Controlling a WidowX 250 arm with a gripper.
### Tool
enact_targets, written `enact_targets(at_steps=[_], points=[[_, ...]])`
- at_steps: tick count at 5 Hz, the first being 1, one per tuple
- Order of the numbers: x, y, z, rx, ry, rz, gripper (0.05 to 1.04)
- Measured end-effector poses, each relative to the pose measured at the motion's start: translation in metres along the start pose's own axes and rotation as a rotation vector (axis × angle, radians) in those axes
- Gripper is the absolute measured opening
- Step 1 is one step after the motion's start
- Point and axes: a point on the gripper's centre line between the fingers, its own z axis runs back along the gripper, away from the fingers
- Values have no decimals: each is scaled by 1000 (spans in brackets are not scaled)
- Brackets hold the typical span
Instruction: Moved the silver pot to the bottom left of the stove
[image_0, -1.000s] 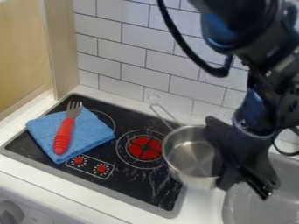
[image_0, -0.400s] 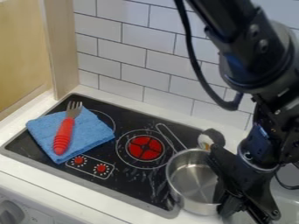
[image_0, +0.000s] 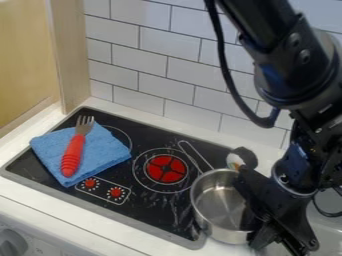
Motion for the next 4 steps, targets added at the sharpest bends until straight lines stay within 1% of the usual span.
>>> enact_targets(at_steps=[1,2,3,4], points=[[0,-1,0,-3,1,8,533],[0,-1,0,-5,3,-2,847],[-3,0,0,1,17,3,1021],[-1,6,17,26,-19,17,1007]])
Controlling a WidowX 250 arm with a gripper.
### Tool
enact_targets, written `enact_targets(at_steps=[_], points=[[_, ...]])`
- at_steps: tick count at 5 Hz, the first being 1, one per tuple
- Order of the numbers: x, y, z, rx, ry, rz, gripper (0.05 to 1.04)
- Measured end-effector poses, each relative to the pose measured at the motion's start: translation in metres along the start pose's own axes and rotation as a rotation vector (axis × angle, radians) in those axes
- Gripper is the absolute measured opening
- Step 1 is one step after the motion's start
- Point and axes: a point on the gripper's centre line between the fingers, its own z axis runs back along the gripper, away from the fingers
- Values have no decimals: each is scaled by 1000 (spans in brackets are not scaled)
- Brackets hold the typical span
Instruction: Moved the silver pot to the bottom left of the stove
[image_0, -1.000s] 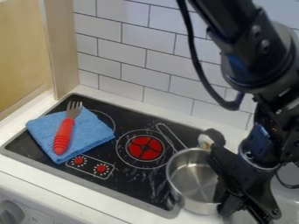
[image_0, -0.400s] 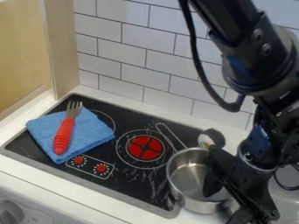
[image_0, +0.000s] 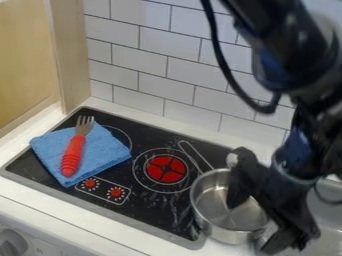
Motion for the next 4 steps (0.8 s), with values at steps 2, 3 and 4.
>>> enact_targets(at_steps=[2,3,4], points=[[3,5,49,-1,-161,18,999],[0,4,64,-40,-239,18,999],[-1,4,63,-39,-238,14,999]])
